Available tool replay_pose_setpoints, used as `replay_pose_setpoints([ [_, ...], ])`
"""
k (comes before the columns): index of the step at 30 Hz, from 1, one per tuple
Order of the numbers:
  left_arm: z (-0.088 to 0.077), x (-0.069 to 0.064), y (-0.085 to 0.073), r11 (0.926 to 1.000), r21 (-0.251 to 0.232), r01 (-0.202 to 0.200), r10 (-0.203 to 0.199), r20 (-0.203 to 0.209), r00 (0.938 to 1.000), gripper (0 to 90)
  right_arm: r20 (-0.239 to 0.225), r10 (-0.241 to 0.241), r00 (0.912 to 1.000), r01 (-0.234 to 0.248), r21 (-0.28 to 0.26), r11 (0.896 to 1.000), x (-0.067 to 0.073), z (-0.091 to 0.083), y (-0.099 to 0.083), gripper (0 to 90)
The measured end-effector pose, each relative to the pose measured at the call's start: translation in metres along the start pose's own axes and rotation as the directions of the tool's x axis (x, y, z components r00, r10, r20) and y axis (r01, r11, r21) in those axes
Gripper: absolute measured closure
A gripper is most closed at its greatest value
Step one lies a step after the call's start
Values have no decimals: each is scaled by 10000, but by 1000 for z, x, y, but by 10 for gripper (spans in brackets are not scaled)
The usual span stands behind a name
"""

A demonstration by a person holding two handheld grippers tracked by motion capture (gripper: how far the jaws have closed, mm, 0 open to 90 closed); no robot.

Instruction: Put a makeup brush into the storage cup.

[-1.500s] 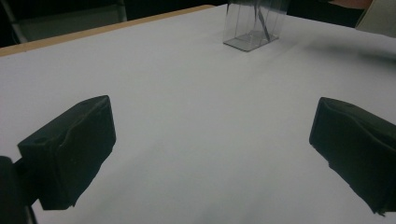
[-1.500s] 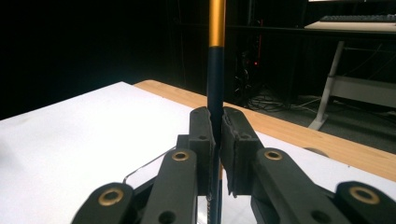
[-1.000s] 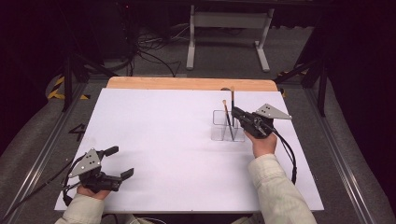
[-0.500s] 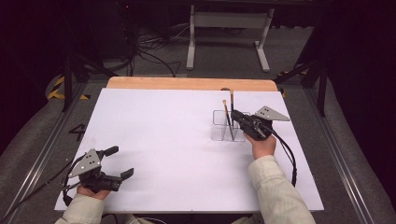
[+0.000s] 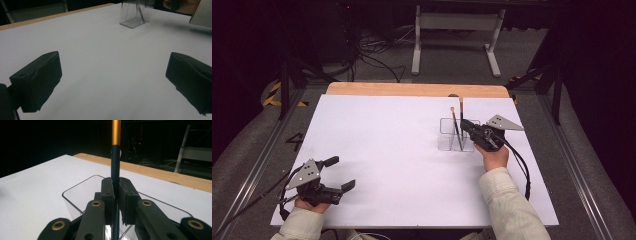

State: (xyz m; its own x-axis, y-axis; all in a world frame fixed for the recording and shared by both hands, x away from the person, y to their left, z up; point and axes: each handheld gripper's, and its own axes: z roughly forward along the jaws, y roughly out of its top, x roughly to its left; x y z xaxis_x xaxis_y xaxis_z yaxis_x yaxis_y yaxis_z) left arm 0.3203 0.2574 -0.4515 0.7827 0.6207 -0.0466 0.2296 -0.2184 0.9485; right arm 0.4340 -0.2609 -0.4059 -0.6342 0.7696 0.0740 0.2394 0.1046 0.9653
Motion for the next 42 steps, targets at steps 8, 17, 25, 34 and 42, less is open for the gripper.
replay_pose_setpoints([
  [8, 0, 1, 1, 10000, 18, -48, 48, 23, 10000, 11, -135, 176, 9998, -177, -52, 9998, -3, -11, 5, 370],
  [17, 2, 1, 1, 10000, -76, 5, -5, 11, 10000, 11, -272, -337, 9991, 337, 5, 9994, 2, -44, 19, 165],
  [25, 1, 0, 2, 9999, -107, 56, -55, 39, 10000, 11, -518, -690, 9963, 689, -47, 9976, 12, -66, 24, 156],
  [34, 0, 1, 2, 9999, -104, 26, -26, 46, 10000, 10, -722, -1083, 9915, 1099, 177, 9938, 21, -85, 25, 131],
  [42, -1, 1, 2, 9998, -172, 37, -35, 143, 9999, 8, -1025, -1307, 9861, 1356, 416, 9899, 26, -92, 22, 71],
])
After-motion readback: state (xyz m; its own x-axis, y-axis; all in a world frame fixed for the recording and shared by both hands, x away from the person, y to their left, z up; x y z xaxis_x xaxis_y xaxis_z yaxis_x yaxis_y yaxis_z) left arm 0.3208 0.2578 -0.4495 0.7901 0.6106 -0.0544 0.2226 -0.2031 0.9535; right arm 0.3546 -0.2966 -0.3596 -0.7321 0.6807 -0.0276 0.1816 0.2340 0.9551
